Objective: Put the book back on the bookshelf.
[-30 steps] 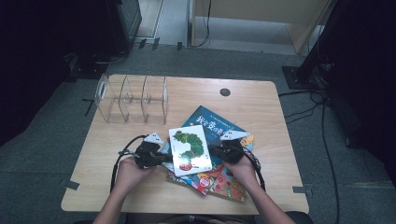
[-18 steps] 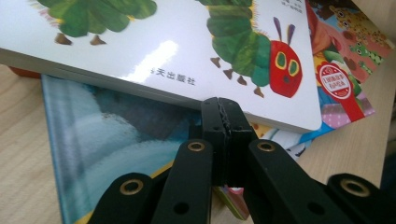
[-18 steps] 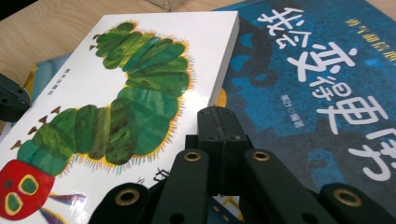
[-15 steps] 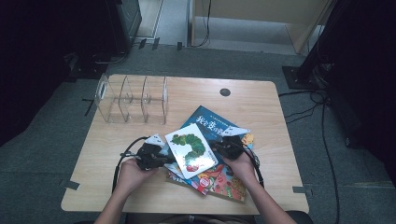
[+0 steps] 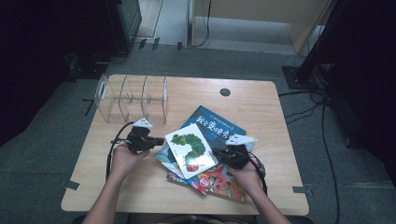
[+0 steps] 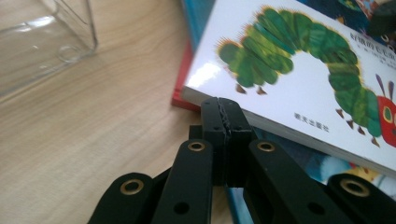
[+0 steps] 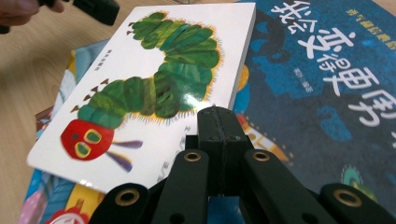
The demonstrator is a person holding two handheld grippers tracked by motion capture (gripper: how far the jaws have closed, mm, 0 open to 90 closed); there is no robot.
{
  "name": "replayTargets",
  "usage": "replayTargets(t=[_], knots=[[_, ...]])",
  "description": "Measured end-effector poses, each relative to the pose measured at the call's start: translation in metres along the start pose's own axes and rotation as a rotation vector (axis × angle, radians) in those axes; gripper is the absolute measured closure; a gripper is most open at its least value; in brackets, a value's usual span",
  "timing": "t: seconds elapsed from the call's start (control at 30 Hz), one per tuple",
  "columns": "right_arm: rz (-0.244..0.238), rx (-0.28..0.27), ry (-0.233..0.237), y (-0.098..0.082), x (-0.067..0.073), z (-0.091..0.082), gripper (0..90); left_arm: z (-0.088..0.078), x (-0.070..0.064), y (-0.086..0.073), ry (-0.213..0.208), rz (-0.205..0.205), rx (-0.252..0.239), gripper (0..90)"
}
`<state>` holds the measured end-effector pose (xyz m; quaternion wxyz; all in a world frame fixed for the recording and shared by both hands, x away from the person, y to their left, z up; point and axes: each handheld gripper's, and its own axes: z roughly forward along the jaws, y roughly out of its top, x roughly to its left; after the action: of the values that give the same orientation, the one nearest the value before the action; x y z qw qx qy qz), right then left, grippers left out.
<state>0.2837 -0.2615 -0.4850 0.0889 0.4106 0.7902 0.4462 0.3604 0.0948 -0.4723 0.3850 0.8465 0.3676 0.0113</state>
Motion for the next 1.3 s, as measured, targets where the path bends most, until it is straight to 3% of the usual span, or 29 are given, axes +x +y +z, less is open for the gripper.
replayTargets(t=[0.17,0.33,0.53,0.67,0.87,1.3], knots=[[0.009,0.006,0.004,-0.01,0.004,-0.009,90.0,0.007,0.011,0.006,-0.007,0.0,0.009,90.0],[0.026,-0.005,0.01,-0.021,0.006,-0.017,90.0,0.015,0.017,0.013,0.013,0.021,0.018,90.0],[0.026,0.018,0.017,-0.031,0.013,-0.022,90.0,0.024,0.019,0.017,0.027,0.046,0.031,90.0],[0.019,0.026,0.024,-0.034,0.015,-0.02,90.0,0.026,0.019,0.018,0.023,0.04,0.032,90.0],[0.019,0.018,0.023,-0.034,0.009,-0.02,90.0,0.023,0.017,0.016,0.011,0.037,0.057,90.0],[0.043,0.004,-0.026,-0.028,-0.009,-0.019,90.0,0.013,0.006,0.002,-0.031,0.031,0.081,90.0]])
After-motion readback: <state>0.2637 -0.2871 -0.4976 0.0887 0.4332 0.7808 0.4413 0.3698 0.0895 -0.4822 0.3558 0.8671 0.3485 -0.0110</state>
